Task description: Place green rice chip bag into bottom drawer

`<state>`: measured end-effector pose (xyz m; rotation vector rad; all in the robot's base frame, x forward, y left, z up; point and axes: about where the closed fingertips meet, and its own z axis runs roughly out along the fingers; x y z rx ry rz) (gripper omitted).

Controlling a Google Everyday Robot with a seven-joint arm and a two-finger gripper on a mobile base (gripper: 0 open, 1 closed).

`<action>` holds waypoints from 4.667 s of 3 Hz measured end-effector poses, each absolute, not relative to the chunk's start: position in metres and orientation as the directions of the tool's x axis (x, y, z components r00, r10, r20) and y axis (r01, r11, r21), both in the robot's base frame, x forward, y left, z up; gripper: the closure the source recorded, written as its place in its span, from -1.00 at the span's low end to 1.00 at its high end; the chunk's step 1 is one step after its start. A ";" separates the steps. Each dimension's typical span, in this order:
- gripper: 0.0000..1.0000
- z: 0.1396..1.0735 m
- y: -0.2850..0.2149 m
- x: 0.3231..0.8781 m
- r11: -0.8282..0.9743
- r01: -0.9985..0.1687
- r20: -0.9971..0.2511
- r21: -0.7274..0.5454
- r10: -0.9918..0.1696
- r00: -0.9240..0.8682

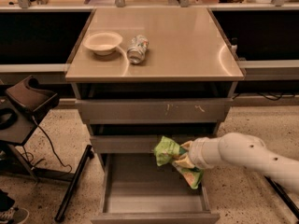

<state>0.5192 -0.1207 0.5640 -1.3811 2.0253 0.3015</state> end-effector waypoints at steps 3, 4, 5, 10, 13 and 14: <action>1.00 0.498 -0.102 0.548 0.462 -0.871 -0.653 -0.168 -0.714 -0.252; 1.00 0.461 -0.094 0.555 0.453 -0.885 -0.694 -0.108 -0.672 -0.259; 1.00 0.404 -0.091 0.559 0.475 -0.879 -0.731 -0.053 -0.618 -0.289; 1.00 0.271 -0.094 0.581 0.566 -0.821 -0.769 0.078 -0.490 -0.411; 1.00 0.200 -0.110 0.589 0.571 -0.821 -0.773 0.028 -0.508 -0.380; 1.00 0.188 -0.107 0.587 0.533 -0.845 -0.759 0.032 -0.537 -0.367</action>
Offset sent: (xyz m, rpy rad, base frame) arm 0.0144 0.0091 -0.0474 -0.0066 -0.0013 -0.0470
